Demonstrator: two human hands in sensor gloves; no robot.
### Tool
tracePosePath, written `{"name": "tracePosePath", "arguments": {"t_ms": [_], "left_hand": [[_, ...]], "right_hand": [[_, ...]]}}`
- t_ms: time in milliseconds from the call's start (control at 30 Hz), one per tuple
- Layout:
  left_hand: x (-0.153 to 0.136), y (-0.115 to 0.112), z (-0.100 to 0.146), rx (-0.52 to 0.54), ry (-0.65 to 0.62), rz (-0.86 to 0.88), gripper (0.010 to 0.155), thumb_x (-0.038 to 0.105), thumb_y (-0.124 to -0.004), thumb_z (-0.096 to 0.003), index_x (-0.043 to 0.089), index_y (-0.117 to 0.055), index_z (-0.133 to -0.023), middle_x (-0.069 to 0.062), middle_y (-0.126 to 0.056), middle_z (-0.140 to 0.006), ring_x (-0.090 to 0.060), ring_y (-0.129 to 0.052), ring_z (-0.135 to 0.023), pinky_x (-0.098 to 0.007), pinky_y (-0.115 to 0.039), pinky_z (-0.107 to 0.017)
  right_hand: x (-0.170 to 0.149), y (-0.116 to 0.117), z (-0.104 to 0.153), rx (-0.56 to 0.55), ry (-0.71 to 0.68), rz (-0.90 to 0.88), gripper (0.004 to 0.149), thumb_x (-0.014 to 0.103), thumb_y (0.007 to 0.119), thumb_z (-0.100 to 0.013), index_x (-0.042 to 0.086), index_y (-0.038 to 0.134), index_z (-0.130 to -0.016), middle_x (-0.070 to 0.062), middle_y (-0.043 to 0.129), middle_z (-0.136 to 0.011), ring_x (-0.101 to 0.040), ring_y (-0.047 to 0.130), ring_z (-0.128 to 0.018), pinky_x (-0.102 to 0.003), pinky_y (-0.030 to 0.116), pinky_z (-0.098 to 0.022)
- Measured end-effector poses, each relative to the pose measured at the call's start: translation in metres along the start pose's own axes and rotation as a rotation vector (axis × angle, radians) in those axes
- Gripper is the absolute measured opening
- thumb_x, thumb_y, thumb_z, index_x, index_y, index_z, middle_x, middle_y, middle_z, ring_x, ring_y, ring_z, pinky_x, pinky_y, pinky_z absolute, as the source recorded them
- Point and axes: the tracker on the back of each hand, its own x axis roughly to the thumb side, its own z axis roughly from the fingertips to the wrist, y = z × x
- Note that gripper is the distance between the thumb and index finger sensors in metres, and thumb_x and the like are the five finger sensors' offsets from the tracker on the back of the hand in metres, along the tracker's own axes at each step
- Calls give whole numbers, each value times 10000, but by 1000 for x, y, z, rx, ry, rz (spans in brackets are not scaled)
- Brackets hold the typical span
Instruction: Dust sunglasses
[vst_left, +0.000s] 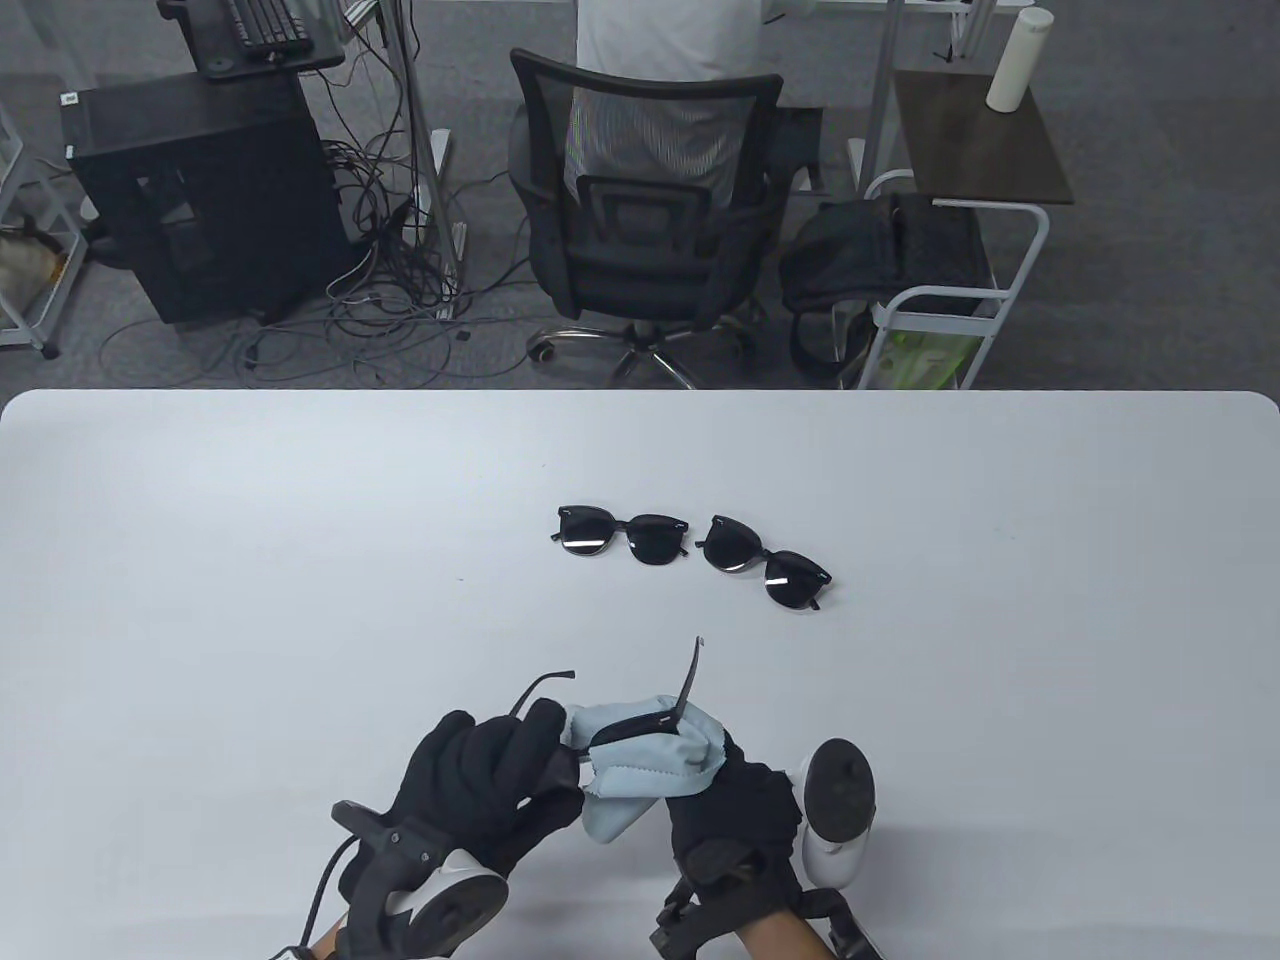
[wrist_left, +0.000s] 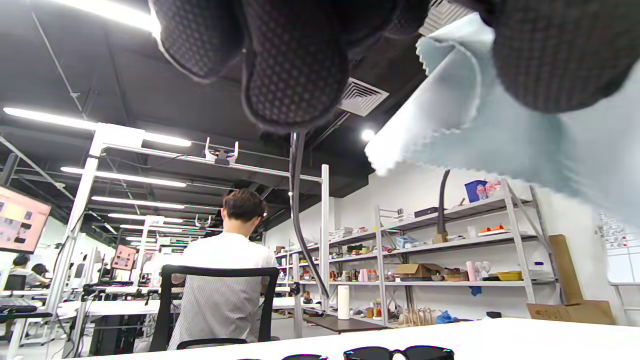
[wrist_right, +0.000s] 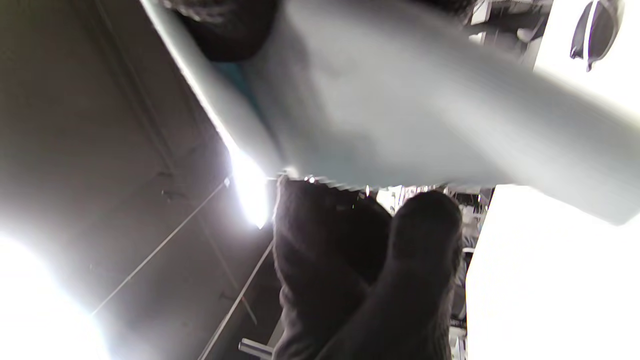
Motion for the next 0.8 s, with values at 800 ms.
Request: {"name": "tracePosePath", "arguments": {"t_ms": [800], "left_hand": [[6,-2,2,-15,-41,7,917,708,-814,-349,325,-439,-1093,57,-761,-845,-119,-971,-568,-459,-759,-626]], "right_hand": [[2,-12,4,-129,-40,171,387,520,647,-524,252,756,-781,91,972,-657,-142,993,-635,-360,803,-589]]}}
